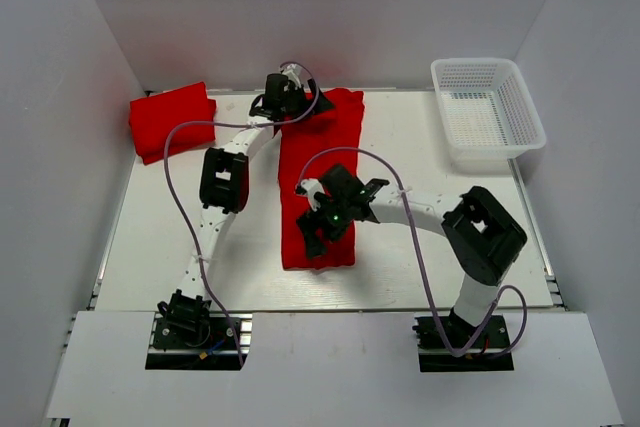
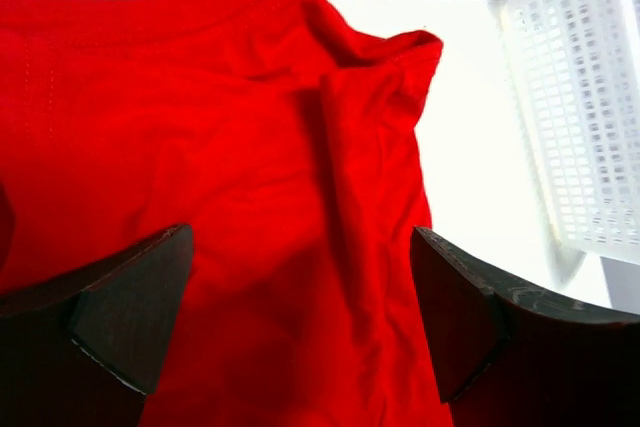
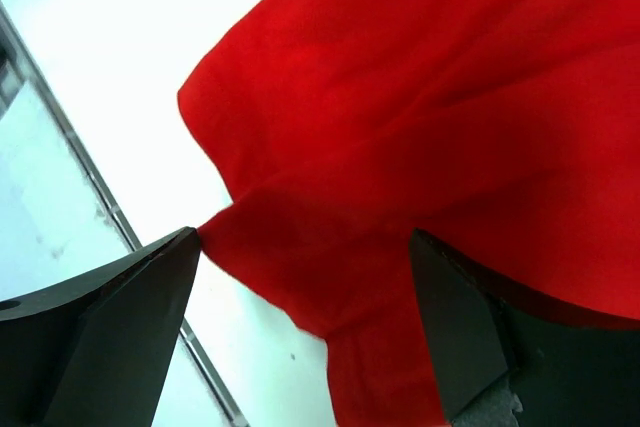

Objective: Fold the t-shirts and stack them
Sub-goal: Rotate the tshirt 90 degrees

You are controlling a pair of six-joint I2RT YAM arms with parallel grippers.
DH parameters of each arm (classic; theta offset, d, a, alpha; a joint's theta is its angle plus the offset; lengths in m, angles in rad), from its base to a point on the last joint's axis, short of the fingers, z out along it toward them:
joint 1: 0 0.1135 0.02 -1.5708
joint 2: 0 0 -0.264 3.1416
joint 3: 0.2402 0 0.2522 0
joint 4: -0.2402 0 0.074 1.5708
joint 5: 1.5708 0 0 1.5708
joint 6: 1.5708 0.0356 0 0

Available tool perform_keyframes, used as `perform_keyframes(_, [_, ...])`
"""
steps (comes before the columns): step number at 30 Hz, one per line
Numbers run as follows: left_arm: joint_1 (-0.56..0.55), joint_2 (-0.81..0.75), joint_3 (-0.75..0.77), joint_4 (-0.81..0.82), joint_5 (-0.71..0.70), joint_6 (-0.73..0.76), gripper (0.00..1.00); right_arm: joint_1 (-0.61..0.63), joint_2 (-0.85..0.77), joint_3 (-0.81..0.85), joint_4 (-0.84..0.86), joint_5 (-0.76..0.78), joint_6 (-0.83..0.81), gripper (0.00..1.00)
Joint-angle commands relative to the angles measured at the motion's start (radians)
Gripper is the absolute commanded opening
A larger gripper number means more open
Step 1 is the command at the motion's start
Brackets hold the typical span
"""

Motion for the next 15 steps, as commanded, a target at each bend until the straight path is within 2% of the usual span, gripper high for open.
perform_keyframes(1, [-0.003, -0.116, -0.003, -0.070, -0.050, 0.056, 1.00, -0.001, -0.108, 0.093, -0.073, 0.112, 0.041, 0.90])
perform_keyframes(6, [-0.003, -0.356, -0.032, -0.199, -0.117, 0.212, 1.00, -0.009, -0.198, 0.141, -0.128, 0.198, 0.106, 0.90])
perform_keyframes(9, [-0.003, -0.493, -0.124, -0.340, -0.189, 0.288, 1.00, -0.007, -0.267, 0.124, -0.135, 0.270, 0.169, 0.90])
perform_keyframes(10, [-0.003, -0.594, -0.162, -0.375, -0.209, 0.303, 1.00, -0.006, -0.296, 0.099, -0.138, 0.288, 0.176, 0.90])
perform_keyframes(13, [-0.003, -0.754, -0.349, -0.515, -0.313, 0.322, 1.00, -0.012, -0.370, 0.058, -0.156, 0.461, 0.247, 0.90])
perform_keyframes(15, [-0.003, -0.924, -0.540, -0.591, -0.402, 0.296, 1.00, -0.012, -0.411, 0.032, -0.188, 0.576, 0.303, 0.90])
